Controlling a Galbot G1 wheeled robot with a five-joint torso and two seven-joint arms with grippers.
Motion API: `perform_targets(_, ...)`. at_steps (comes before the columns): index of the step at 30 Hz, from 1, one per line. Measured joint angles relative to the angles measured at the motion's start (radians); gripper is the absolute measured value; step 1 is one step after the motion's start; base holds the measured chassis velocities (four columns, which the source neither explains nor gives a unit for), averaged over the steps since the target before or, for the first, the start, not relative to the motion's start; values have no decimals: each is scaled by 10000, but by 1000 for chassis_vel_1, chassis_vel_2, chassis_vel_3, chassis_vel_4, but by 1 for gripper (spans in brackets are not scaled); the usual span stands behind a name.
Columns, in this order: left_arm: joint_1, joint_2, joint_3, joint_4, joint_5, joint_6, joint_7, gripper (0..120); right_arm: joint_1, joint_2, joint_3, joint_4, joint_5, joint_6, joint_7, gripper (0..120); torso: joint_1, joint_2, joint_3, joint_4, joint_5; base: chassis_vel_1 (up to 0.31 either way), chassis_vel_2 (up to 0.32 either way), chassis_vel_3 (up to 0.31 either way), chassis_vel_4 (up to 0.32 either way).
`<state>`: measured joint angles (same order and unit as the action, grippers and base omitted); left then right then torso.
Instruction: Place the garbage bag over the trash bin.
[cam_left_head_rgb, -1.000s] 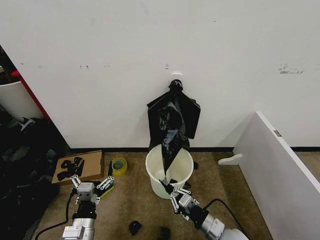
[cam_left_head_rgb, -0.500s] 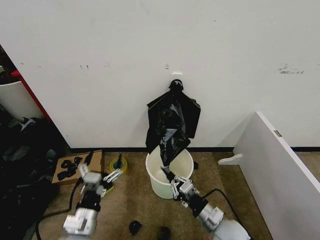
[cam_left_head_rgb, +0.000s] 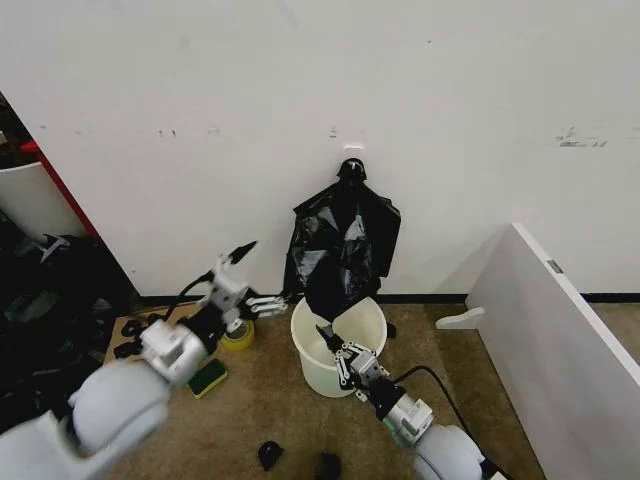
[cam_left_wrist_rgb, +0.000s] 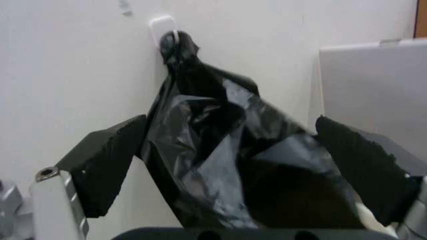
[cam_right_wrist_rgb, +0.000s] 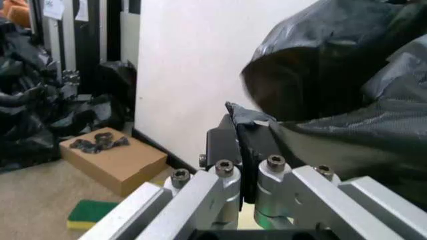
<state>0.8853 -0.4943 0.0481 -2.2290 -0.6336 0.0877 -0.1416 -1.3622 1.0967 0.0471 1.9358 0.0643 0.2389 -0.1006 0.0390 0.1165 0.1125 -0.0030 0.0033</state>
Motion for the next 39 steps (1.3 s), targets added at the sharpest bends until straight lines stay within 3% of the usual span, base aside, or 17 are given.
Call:
perform_targets(1, -934, 17, 661, 240, -127, 294, -118, 100, -16, 30, 31, 2, -23, 0, 0, 0, 0, 0, 0, -1, 2, 0, 0, 0, 0)
perform_targets(2, -934, 17, 661, 240, -127, 294, -118, 100, -16, 30, 31, 2, -23, 0, 0, 0, 0, 0, 0, -1, 2, 0, 0, 0, 0)
perform_targets(8, -4001, -486, 3415, 1015, -932, 1364, -567, 100, -110, 160, 138, 11, -162, 49, -6, 0, -1, 0, -1, 5, 2, 0, 0, 0, 0)
perform_targets(13, -5275, -893, 4352, 1513, -1643, 1731, -558, 100, -168, 183, 214, 37, -199, 73, -9, 0, 0, 0, -1, 0, 2, 0, 0, 0, 0)
perform_targets(19, -5720, -1045, 4732, 1895, -2063, 2147, -456, 100, -227, 133, 344, 139, -169, 105, -20, 0, -2, 0, -2, 7, 1, 0, 0, 0, 0)
perform_targets(24, -6041, -1731, 5124, 2486, -2083, 2254, -109, 100, -275, 111, 393, 243, -157, 141, -36, 0, -2, 0, -2, 0, 1, 0, 0, 0, 0)
perform_targets(29, -6405, -1996, 5489, 2765, -2104, 2561, -57, 98, -314, 110, 398, 304, -152, 151, -40, 0, -2, 0, -2, 1, 3, 0, 0, 0, 0)
perform_targets(36, -6465, -2065, 5671, 2921, -2112, 2772, -390, 83, -325, 102, 400, 318, -109, 166, -41, 0, -2, 0, -2, 4, 3, 0, 0, 0, 0)
perform_targets(39, -6459, -2040, 5719, 2959, -2105, 2883, -435, 66, -285, 95, 393, 305, -27, 167, -35, 0, -2, 0, -2, 4, 2, 0, 0, 0, 0)
